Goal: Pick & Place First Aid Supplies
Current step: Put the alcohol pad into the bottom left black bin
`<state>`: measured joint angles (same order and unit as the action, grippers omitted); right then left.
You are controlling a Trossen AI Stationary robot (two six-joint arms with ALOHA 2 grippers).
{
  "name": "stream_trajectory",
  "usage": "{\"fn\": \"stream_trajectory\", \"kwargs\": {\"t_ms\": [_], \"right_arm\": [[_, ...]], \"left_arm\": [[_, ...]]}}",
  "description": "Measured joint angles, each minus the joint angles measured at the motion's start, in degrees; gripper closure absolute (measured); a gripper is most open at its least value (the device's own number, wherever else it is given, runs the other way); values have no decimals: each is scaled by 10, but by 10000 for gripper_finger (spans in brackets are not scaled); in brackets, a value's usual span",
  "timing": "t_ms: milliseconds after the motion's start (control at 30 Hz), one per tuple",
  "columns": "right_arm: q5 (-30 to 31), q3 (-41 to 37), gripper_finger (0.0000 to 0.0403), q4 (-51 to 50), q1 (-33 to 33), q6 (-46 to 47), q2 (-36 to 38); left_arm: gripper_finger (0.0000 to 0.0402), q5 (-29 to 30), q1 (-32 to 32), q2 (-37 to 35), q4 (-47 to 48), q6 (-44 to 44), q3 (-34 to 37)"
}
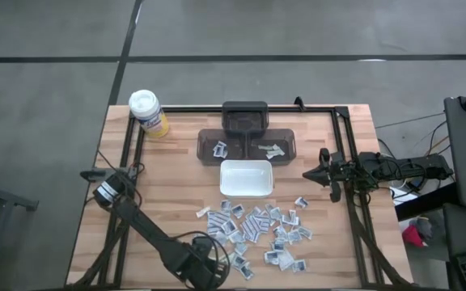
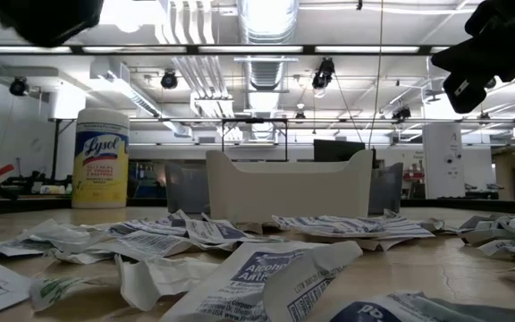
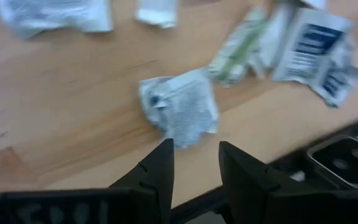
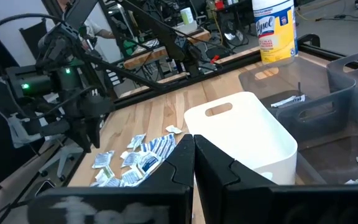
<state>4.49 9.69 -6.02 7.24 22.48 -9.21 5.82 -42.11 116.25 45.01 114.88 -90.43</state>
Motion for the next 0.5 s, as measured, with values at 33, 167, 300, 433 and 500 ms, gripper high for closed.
{"fn": "stream_trajectory", "kwargs": {"t_ms": [33, 167, 300, 433, 500], "right_arm": [[0, 0, 394, -1, 0, 0, 0], [0, 0, 394, -8, 0, 0, 0], [0, 0, 394, -15, 0, 0, 0], [0, 0, 394, -15, 0, 0, 0], [0, 0, 394, -16, 0, -1, 0]], "left_arm": [[282, -10, 0, 0, -1, 11, 5], [282, -29, 0, 0, -30, 42, 30], [282, -26, 0, 0, -51, 66, 46], [282, -22, 0, 0, -61, 72, 54], [282, -21, 0, 0, -60, 78, 57]]}}
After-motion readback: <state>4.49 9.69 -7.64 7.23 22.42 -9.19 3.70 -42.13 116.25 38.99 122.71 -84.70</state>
